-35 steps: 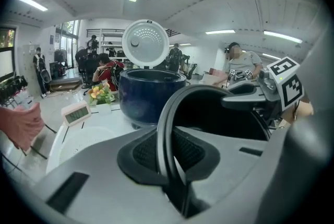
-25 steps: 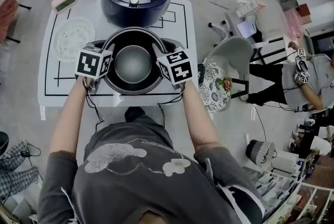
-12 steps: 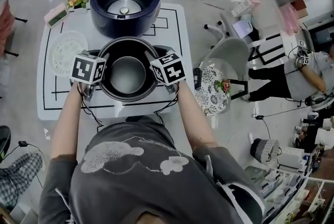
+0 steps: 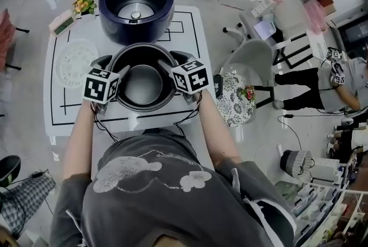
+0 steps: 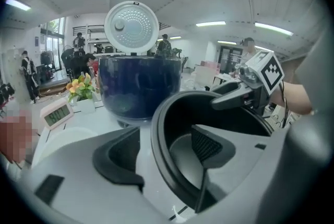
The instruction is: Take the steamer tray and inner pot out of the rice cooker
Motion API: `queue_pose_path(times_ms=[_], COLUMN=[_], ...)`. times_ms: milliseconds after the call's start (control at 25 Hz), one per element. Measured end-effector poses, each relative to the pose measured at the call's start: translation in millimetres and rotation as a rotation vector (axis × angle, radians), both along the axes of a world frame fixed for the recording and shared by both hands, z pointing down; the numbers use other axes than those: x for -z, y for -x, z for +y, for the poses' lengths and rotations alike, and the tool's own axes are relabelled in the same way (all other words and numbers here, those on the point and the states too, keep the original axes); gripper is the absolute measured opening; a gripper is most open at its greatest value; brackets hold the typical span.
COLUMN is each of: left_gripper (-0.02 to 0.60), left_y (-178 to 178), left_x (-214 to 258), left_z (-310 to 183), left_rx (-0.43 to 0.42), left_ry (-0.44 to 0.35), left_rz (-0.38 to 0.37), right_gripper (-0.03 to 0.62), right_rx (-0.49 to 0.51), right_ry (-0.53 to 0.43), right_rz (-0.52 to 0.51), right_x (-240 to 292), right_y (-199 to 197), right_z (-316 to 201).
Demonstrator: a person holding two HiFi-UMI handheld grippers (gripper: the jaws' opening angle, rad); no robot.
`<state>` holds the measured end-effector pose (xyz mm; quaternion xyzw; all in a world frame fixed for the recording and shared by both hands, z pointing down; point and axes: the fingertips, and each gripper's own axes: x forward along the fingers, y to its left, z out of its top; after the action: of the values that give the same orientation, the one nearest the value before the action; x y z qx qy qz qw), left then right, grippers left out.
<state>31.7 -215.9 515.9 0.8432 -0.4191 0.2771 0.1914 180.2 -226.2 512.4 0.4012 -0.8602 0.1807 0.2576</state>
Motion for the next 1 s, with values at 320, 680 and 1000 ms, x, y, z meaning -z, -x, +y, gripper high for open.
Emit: queue_pose_path(times_ms=[320,680,1000], left_gripper=[0.354,0.354,0.16], left_y=[26,24,38], left_x=[52,106,135], left_z=[13,63,120], left_rx=[0.044,-0.003,0.034], left_ry=[-0.19,-0.38,-0.482], left_rz=[0.08,0.155,0.196], right_gripper=[0.242,0.198,0.043], right_rx=[-0.271,-0.349,-0.378], right_ry=[-0.219,-0.456,-0.526], right_rz=[-0.145,-0.152,-0.147], right_x=[61,117,140], right_y=[-37,-29,-11], right_z=[14,80,147])
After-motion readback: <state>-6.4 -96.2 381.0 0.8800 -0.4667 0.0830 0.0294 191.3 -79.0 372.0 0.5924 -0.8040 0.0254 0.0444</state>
